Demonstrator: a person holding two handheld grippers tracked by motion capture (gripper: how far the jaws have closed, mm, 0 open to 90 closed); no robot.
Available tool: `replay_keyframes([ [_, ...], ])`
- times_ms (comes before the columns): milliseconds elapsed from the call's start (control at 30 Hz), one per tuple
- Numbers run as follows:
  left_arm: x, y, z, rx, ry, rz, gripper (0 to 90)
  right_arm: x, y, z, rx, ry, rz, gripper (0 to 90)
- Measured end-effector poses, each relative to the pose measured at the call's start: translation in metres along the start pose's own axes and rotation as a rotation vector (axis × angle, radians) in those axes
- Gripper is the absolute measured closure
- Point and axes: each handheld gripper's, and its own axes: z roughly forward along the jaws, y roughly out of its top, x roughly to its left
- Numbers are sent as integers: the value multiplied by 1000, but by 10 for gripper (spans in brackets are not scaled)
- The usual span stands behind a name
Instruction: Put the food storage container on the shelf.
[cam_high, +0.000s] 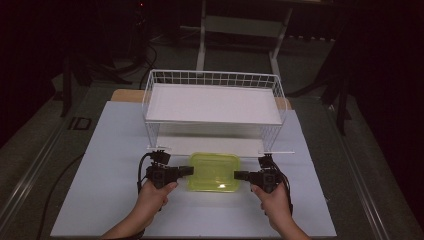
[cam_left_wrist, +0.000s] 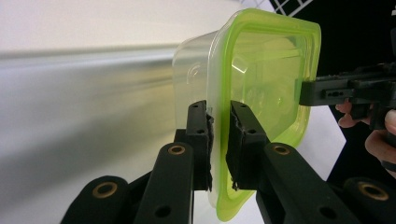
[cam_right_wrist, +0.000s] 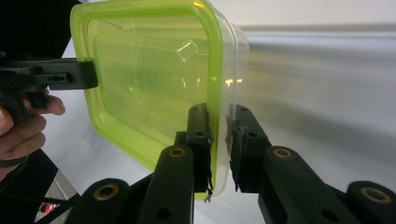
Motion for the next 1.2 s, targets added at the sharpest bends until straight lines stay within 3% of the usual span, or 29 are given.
replay_keyframes([
  [333,4,15,2,-48,13,19,805,1,17,2,-45,-10,-16,793],
  [767,21,28,16,-93,49,33,804,-6,32,21,-68,-44,-5,793],
  [1200,36,37,26,-105,71,5,801,-9,46,37,-84,-87,-12,792],
])
